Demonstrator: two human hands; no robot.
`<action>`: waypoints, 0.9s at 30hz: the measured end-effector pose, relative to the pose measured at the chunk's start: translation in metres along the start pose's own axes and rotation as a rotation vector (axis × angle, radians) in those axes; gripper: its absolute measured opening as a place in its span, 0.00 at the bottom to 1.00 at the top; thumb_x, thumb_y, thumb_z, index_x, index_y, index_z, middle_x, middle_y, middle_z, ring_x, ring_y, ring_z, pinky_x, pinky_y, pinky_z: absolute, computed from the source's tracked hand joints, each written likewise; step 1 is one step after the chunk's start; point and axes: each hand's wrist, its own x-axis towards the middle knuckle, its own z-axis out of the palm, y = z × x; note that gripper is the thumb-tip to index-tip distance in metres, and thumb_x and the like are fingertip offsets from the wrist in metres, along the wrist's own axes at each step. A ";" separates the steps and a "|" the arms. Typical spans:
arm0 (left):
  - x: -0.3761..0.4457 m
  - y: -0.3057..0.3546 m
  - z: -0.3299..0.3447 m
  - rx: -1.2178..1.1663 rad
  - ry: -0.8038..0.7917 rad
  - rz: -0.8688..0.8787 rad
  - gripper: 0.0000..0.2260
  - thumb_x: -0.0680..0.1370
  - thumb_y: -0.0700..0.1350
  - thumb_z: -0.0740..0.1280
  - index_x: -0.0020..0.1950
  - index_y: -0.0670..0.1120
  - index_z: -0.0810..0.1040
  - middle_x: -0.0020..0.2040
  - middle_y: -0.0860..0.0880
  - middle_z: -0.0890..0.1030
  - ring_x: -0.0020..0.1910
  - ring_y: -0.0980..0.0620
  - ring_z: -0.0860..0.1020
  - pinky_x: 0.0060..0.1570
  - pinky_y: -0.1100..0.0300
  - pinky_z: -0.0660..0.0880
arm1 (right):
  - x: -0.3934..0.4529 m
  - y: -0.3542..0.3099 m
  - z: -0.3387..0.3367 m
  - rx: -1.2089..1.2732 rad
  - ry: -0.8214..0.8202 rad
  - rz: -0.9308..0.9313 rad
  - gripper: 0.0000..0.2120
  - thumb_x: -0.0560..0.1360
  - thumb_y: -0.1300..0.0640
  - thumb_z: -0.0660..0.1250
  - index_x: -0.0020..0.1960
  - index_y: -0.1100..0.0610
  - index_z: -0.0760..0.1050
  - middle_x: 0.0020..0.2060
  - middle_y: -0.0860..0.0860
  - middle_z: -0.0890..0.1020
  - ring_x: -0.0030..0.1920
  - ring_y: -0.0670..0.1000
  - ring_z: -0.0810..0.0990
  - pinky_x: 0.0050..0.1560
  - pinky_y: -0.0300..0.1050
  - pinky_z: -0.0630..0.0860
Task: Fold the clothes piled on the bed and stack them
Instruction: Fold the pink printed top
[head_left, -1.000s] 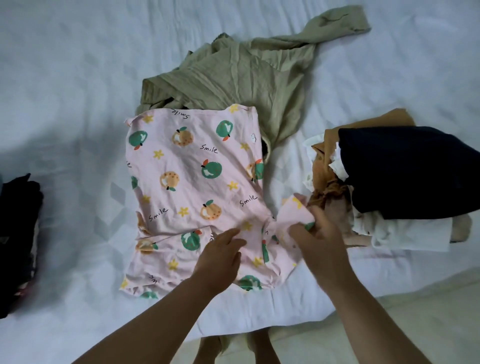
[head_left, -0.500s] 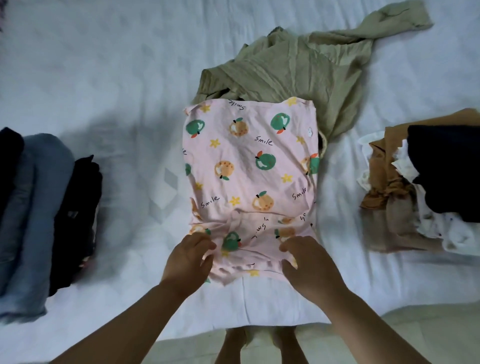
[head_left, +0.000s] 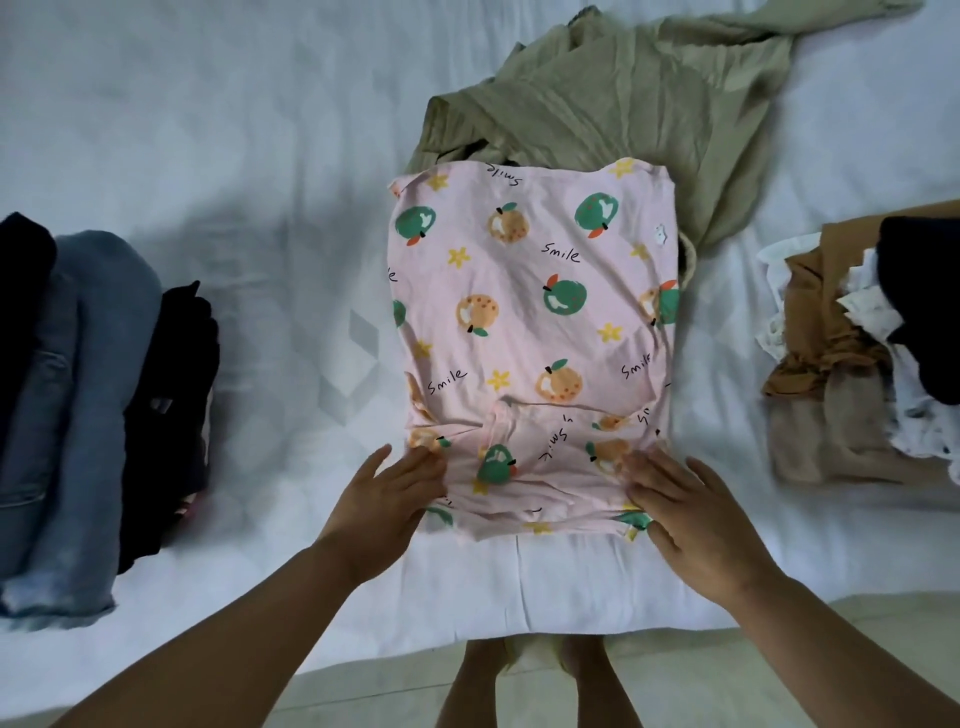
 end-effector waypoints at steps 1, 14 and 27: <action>0.001 0.003 -0.005 0.011 -0.003 0.010 0.17 0.74 0.44 0.55 0.52 0.48 0.82 0.60 0.50 0.81 0.62 0.50 0.76 0.67 0.53 0.60 | 0.000 -0.001 -0.005 -0.008 0.021 -0.056 0.14 0.68 0.57 0.66 0.53 0.55 0.79 0.59 0.51 0.81 0.65 0.53 0.71 0.62 0.51 0.63; -0.036 0.045 -0.043 -0.546 -0.615 -0.315 0.07 0.81 0.45 0.58 0.53 0.48 0.75 0.37 0.56 0.74 0.39 0.54 0.75 0.39 0.64 0.67 | -0.021 -0.045 -0.045 0.475 -0.764 0.348 0.14 0.78 0.56 0.56 0.33 0.51 0.67 0.31 0.48 0.70 0.35 0.49 0.70 0.34 0.40 0.63; 0.074 -0.025 -0.100 -0.742 0.030 -0.742 0.03 0.75 0.39 0.69 0.41 0.45 0.81 0.34 0.46 0.79 0.29 0.59 0.71 0.29 0.68 0.67 | 0.086 0.024 -0.102 1.333 -0.032 0.750 0.05 0.72 0.61 0.72 0.41 0.63 0.80 0.38 0.58 0.77 0.41 0.54 0.72 0.37 0.43 0.68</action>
